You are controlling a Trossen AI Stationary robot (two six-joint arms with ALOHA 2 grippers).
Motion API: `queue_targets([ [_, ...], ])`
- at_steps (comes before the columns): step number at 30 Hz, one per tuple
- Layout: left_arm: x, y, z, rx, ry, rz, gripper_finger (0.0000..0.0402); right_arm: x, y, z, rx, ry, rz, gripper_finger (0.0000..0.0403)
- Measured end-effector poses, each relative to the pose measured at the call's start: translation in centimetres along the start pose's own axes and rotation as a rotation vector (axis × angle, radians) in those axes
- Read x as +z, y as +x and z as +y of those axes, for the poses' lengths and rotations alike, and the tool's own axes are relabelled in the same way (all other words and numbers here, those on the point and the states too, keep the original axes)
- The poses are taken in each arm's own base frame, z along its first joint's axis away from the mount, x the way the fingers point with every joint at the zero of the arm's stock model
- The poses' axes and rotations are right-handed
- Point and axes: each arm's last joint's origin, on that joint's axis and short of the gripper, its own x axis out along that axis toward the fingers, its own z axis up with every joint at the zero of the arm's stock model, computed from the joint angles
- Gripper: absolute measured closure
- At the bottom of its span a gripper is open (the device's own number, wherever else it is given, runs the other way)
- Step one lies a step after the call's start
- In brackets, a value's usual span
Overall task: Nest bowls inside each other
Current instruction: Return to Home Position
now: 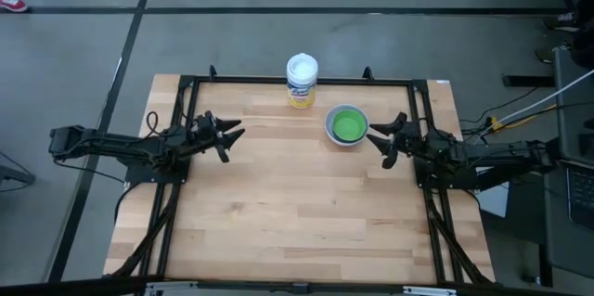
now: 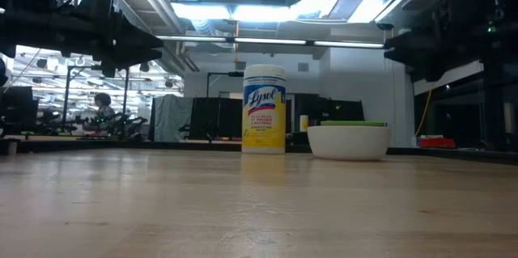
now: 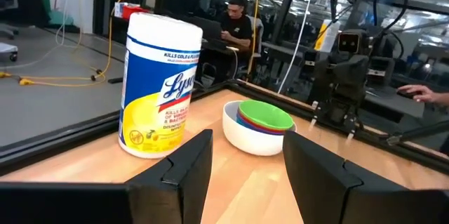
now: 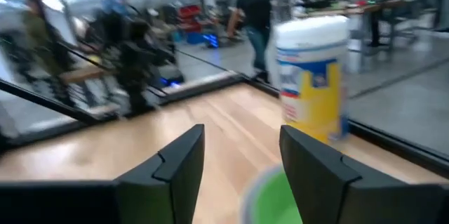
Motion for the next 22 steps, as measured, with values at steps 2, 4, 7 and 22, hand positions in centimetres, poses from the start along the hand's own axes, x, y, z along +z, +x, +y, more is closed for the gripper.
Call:
queue_targets([
  [2,-0.1,0.0,0.0,0.001,0.014,0.007,0.0231,-0.3,0.0,-0.2,-0.042,-0.031,0.026,0.0217],
  [4,-0.3,0.0,0.1,0.007,0.032,0.033,0.0231,-0.6,0.0,-0.3,-0.060,-0.042,0.050,0.0218],
  [7,-0.8,0.0,0.2,0.011,0.051,0.081,0.0231,-0.8,0.0,-0.3,-0.061,-0.051,0.070,0.0217],
  [22,-1.4,-0.1,-0.1,-0.112,0.020,0.170,0.0231,-1.3,-0.1,0.3,0.163,0.032,0.164,0.0185],
])
